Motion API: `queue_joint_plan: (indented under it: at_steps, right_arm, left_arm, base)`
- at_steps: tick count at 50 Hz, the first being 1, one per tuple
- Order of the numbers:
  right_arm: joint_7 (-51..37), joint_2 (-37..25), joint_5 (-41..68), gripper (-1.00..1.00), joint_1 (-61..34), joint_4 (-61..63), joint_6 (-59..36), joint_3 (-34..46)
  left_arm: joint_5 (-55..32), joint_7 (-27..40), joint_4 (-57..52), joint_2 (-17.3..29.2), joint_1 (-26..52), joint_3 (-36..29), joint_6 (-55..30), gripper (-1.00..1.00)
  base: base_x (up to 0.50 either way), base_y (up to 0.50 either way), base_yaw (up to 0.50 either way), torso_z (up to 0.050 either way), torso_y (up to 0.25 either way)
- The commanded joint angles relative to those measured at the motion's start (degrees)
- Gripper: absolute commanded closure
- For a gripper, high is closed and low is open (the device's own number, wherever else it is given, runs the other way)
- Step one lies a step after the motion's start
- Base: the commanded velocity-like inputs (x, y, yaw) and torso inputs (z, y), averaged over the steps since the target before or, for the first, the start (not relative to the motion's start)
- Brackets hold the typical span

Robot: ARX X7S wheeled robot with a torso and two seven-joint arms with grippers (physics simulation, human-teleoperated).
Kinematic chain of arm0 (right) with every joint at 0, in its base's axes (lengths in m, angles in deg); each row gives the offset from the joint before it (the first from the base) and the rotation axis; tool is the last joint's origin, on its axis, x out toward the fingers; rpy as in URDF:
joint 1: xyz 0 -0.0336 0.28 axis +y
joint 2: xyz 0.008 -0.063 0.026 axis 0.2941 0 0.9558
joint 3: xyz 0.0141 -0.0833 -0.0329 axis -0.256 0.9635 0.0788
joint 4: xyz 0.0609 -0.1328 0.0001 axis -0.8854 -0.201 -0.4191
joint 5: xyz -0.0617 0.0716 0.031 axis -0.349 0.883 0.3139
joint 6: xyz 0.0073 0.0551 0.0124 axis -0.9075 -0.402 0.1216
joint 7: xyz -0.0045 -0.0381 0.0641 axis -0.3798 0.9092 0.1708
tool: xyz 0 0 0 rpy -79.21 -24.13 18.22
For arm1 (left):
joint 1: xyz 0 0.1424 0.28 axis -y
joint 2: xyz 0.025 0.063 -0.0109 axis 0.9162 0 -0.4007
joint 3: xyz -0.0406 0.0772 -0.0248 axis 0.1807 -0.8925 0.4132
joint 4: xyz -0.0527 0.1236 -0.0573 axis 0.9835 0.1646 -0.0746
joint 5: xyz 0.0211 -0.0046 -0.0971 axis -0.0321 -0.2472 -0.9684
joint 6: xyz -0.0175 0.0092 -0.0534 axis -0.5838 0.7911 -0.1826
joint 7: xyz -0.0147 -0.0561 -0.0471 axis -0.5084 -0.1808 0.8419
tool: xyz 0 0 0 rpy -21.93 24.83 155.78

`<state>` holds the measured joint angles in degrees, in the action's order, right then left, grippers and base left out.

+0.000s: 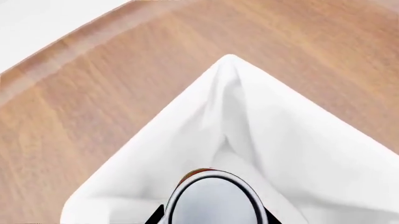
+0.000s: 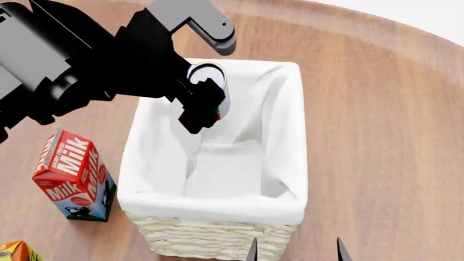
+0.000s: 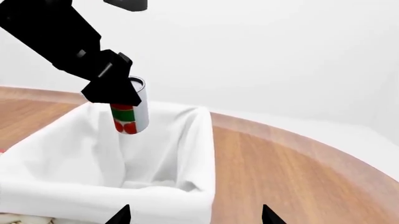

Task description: Pick up the tomato sauce, and put it in the basket.

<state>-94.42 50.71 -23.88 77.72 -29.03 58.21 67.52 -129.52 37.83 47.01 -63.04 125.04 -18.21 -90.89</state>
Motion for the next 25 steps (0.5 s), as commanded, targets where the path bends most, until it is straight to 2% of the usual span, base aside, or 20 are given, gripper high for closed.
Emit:
queue_joint_plan:
  at_steps: [1,25]
  right_arm:
    - [-0.1,-0.2,0.0,-1.0,-0.1,0.3,0.1,0.2]
    - [-0.5,-0.3,0.3,-1.0,-0.1,0.7,-0.2,0.3]
  left_arm:
    - [0.2,1.1,-1.4,-0.1,-1.7,-1.2,0.2,1.0]
    - [-0.6,3.0,-4.0,-0.1,-3.7,-1.0,-0.1,1.0]
  base:
    - [0.0,0.0,0.0,0.0,0.0]
    - [0.0,0.0,0.0,0.0,0.0]
